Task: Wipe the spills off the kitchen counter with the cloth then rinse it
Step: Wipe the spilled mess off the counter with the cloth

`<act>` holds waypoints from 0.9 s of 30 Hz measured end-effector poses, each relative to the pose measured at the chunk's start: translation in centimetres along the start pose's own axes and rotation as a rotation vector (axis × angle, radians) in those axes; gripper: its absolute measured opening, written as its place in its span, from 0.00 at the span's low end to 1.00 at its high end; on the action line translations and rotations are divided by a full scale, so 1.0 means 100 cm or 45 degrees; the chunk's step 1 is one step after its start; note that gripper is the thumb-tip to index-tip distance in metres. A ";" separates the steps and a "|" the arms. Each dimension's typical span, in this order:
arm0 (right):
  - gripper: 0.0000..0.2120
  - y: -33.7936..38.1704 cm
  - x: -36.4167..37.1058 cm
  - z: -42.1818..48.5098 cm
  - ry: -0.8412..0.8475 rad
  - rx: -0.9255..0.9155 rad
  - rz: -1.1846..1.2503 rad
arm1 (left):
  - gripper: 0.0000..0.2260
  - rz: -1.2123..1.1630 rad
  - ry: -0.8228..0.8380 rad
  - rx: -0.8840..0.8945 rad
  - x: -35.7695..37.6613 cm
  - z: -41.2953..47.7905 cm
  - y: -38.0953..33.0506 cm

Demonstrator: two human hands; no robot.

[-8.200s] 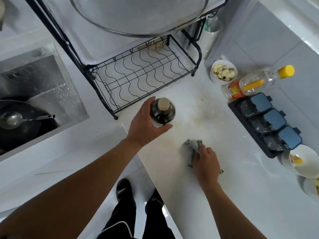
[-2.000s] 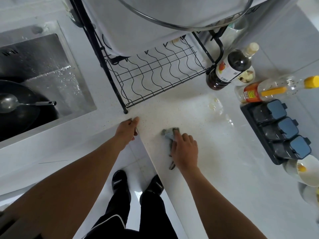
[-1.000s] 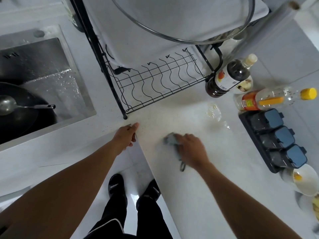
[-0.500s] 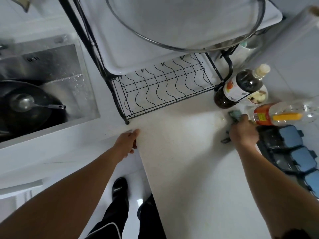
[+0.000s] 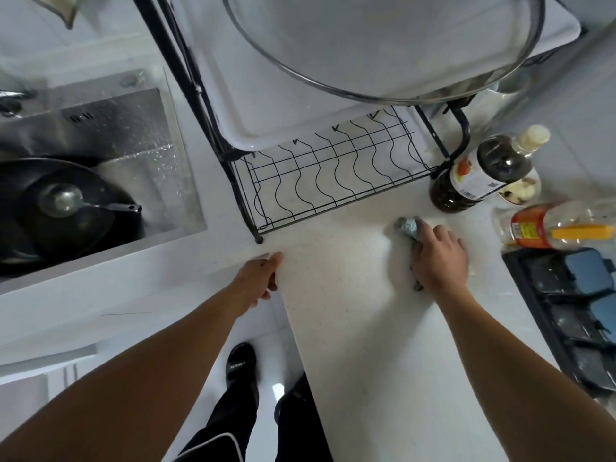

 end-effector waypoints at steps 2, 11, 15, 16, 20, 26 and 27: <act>0.22 -0.012 -0.002 0.010 -0.004 0.162 0.020 | 0.25 0.017 -0.002 -0.001 -0.001 0.002 0.000; 0.21 -0.016 0.000 0.022 -0.011 0.222 0.032 | 0.25 0.034 0.040 0.020 0.000 0.004 -0.001; 0.23 0.029 0.004 0.011 -0.052 0.014 0.054 | 0.26 0.035 0.059 0.023 0.001 0.005 -0.001; 0.23 0.053 0.009 0.002 -0.034 -0.223 0.051 | 0.26 0.037 0.061 0.022 0.001 0.005 0.000; 0.22 0.039 0.007 0.002 -0.024 0.014 0.036 | 0.26 0.028 0.067 0.018 0.000 0.004 -0.002; 0.22 0.088 0.008 -0.014 0.009 -0.266 0.075 | 0.25 0.042 0.045 0.018 0.000 0.000 -0.004; 0.21 0.082 0.008 -0.011 0.026 -0.230 0.051 | 0.25 0.062 0.022 0.037 0.000 0.000 -0.007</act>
Point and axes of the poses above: each hand's wrist, its own z-axis towards the middle knuckle, its own x-axis out of the palm, y = z × x, the point moved 9 cm from there along z, towards the middle knuckle, and after that the axes turned 1 degree about -y, right-handed, at the moved point
